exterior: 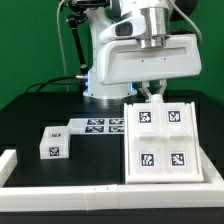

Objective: Assemble cabinet

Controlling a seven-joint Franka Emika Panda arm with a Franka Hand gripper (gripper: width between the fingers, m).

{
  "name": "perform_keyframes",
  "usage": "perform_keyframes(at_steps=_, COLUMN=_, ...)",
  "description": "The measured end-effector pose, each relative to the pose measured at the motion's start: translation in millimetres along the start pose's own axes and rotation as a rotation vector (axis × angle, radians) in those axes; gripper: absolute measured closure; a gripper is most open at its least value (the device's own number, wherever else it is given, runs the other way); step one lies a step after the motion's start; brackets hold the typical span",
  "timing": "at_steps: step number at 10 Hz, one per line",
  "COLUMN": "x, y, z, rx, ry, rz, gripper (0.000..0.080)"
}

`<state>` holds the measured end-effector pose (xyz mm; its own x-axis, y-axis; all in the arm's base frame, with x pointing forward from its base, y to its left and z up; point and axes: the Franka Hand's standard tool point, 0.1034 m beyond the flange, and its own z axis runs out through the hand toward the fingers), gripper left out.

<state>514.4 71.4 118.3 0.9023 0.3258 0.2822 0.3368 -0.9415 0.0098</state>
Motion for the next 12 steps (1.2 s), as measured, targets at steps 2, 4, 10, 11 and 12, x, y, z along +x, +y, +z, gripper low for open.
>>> perform_keyframes(at_steps=2, x=2.9, y=0.6, z=-2.2, rx=0.005, ry=-0.014, rz=0.001, gripper=0.0798)
perform_keyframes(at_steps=4, x=15.7, y=1.5, z=-8.9, rx=0.010, ry=-0.023, rz=-0.001, gripper=0.0798)
perform_keyframes(at_steps=10, x=23.0, y=-1.3, z=-12.8, rx=0.023, ry=-0.053, rz=-0.008, gripper=0.0798)
perform_keyframes(at_steps=11, x=17.0, y=-2.1, z=-10.1, rx=0.021, ry=-0.049, rz=-0.014, gripper=0.0798)
perform_keyframes(at_steps=12, x=13.3, y=-2.6, z=-9.2, rx=0.022, ry=-0.056, rz=-0.015, gripper=0.0798)
